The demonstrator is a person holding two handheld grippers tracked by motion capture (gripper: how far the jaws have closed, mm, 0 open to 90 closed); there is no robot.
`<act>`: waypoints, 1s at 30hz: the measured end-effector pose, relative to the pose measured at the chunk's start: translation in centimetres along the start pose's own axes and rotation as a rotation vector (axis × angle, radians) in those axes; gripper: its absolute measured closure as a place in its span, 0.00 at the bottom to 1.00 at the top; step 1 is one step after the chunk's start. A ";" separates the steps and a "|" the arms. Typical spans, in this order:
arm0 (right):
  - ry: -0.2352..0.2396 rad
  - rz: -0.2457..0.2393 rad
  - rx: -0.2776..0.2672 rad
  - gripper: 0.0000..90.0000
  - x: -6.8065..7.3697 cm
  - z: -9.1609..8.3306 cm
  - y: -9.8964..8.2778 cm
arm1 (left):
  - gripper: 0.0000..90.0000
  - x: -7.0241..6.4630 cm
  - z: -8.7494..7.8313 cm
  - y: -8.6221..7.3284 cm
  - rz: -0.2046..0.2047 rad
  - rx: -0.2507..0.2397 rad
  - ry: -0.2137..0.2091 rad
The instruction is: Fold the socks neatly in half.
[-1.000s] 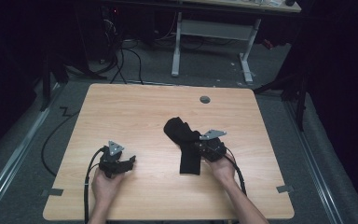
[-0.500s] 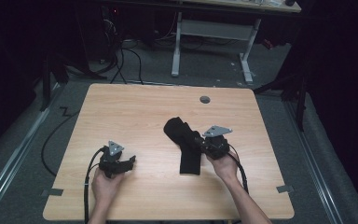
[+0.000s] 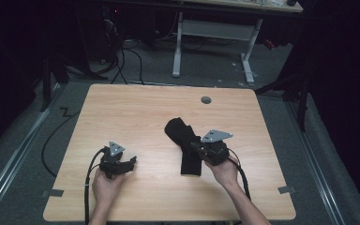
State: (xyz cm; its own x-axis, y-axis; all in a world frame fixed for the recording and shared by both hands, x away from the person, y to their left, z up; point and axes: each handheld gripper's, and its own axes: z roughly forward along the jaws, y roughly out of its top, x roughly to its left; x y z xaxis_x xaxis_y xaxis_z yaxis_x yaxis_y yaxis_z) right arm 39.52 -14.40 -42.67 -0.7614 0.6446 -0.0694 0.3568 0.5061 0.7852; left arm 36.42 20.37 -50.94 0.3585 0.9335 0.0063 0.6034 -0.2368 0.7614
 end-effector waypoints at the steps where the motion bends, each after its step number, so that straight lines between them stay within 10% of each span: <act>1: 0.003 -0.001 0.000 0.99 0.2 -0.1 0.0 | 0.36 0.0 0.0 0.0 0.000 0.000 0.000; 22: 0.086 0.042 0.092 0.96 2.4 2.6 -3.6 | 0.39 0.1 0.0 0.0 -0.013 -0.008 -0.004; 30: 0.112 0.112 0.059 0.75 1.9 2.6 -4.5 | 0.41 -2.4 0.0 1.7 0.026 -0.036 -0.092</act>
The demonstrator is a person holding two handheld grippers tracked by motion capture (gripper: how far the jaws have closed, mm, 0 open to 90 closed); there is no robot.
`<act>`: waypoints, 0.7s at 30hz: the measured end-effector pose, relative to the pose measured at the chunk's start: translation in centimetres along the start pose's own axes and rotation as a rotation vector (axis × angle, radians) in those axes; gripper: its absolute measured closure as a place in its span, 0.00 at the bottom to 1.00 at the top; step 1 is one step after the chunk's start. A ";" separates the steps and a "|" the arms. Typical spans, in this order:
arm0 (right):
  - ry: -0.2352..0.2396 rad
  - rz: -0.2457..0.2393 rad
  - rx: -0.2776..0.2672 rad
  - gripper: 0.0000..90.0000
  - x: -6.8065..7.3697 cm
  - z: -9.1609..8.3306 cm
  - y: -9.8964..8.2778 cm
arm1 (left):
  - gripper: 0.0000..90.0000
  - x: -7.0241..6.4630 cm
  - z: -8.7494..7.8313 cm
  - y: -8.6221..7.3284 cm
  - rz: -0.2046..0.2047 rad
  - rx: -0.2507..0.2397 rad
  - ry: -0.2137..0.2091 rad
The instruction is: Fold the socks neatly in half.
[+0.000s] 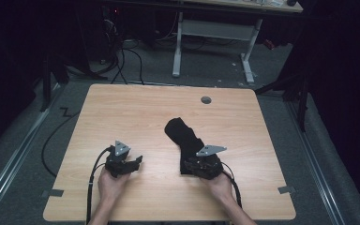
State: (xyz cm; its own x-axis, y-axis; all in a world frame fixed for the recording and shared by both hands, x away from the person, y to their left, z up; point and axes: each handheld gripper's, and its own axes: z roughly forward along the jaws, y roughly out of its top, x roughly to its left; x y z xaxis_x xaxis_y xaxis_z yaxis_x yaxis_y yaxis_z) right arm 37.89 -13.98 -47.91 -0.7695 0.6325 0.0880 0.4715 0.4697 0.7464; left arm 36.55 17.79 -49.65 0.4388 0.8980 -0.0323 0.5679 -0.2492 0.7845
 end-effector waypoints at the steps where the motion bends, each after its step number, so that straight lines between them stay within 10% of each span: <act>1: -0.004 0.011 -0.015 0.74 -0.2 -0.5 0.0 | 0.41 -0.4 0.0 0.4 0.006 -0.008 -0.015; 10: -0.095 0.127 -0.024 0.72 -2.7 -1.0 -0.6 | 0.43 -5.0 1.4 2.9 0.045 -0.015 -0.192; 21: -0.155 0.054 0.053 0.70 -2.2 2.0 -0.7 | 0.46 -8.4 4.4 3.4 0.097 0.041 -0.237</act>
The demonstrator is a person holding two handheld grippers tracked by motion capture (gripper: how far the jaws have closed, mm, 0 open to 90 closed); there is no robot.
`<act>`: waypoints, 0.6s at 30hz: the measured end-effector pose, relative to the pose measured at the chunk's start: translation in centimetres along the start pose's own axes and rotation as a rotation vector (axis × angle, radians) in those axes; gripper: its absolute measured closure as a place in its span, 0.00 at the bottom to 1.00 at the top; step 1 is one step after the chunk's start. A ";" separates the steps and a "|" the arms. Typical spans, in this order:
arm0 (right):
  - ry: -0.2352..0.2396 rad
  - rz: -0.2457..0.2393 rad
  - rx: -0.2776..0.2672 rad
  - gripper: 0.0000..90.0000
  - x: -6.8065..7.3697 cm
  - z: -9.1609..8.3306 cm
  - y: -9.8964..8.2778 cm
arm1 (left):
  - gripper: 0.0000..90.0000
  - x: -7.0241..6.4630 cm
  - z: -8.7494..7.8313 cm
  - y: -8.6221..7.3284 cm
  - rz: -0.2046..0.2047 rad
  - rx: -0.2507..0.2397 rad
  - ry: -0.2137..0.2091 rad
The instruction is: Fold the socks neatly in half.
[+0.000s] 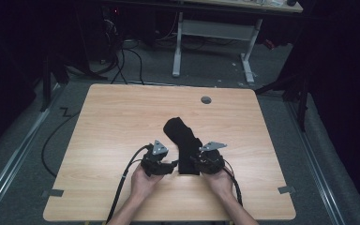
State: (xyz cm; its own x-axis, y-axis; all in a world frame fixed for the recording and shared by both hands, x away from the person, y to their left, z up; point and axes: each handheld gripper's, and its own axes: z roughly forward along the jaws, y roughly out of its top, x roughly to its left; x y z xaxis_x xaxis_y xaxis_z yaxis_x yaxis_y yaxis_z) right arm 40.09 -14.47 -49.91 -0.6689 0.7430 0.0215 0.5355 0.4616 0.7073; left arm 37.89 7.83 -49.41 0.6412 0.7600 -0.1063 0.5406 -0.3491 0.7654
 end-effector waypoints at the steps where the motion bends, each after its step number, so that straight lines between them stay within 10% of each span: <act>1: -0.003 -0.012 -0.004 0.70 0.1 0.0 0.0 | 0.46 -0.1 0.4 0.0 0.004 0.024 -0.006; 9: 0.055 -0.033 -0.009 0.88 0.2 0.2 0.0 | 0.53 -1.2 0.4 -0.1 0.050 0.028 -0.026; 18: 0.066 -0.032 -0.011 0.87 0.6 -0.2 0.1 | 0.78 -1.4 0.8 -0.3 0.066 0.058 -0.051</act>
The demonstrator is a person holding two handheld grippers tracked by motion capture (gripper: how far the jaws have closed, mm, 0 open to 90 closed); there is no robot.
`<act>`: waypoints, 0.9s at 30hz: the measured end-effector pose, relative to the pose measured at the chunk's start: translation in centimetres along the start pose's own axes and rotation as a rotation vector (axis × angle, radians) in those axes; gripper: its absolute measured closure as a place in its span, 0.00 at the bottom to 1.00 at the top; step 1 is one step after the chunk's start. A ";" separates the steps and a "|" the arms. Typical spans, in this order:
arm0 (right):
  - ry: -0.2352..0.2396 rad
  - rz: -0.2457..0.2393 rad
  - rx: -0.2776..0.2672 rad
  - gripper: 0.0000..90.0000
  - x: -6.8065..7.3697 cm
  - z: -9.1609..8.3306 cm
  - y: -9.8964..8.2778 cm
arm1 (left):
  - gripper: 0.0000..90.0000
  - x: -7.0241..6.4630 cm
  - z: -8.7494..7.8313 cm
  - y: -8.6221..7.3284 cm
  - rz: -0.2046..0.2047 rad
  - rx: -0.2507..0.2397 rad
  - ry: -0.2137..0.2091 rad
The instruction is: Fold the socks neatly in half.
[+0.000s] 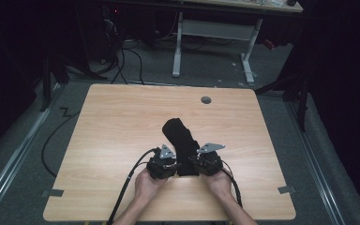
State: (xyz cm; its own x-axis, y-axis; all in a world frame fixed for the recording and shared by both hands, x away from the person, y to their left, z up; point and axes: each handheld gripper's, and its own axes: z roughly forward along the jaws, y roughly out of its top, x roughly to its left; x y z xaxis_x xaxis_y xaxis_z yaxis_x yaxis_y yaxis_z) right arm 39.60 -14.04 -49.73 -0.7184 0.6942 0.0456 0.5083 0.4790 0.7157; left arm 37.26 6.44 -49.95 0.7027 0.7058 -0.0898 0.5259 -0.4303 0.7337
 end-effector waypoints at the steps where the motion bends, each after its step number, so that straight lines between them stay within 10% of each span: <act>1: 0.007 -0.004 0.006 0.86 0.0 0.0 0.0 | 0.81 0.0 0.0 0.0 0.005 0.007 -0.002; 9: 0.034 -0.034 0.008 0.89 0.9 -0.3 0.0 | 1.00 -0.5 -0.7 -0.6 0.052 0.031 -0.035; 18: 0.029 -0.039 0.009 0.77 1.1 -0.8 0.2 | 0.99 -0.5 -1.3 -0.5 0.046 -0.002 -0.059; 21: 0.029 -0.064 0.033 0.96 1.2 -0.6 0.1 | 0.89 -0.4 -1.2 -0.5 0.033 -0.012 -0.050; 27: 0.064 -0.127 0.041 0.98 1.8 -0.4 -0.1 | 0.66 -0.2 -0.8 -0.3 0.004 -0.032 0.015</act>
State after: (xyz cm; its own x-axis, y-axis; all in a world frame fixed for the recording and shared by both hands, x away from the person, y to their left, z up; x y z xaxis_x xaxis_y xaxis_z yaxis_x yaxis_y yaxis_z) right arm 38.06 -13.01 -49.48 -0.8063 0.5915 0.0012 0.4291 0.5835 0.6895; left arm 36.58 6.90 -49.57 0.6970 0.7129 -0.0771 0.5078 -0.4148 0.7551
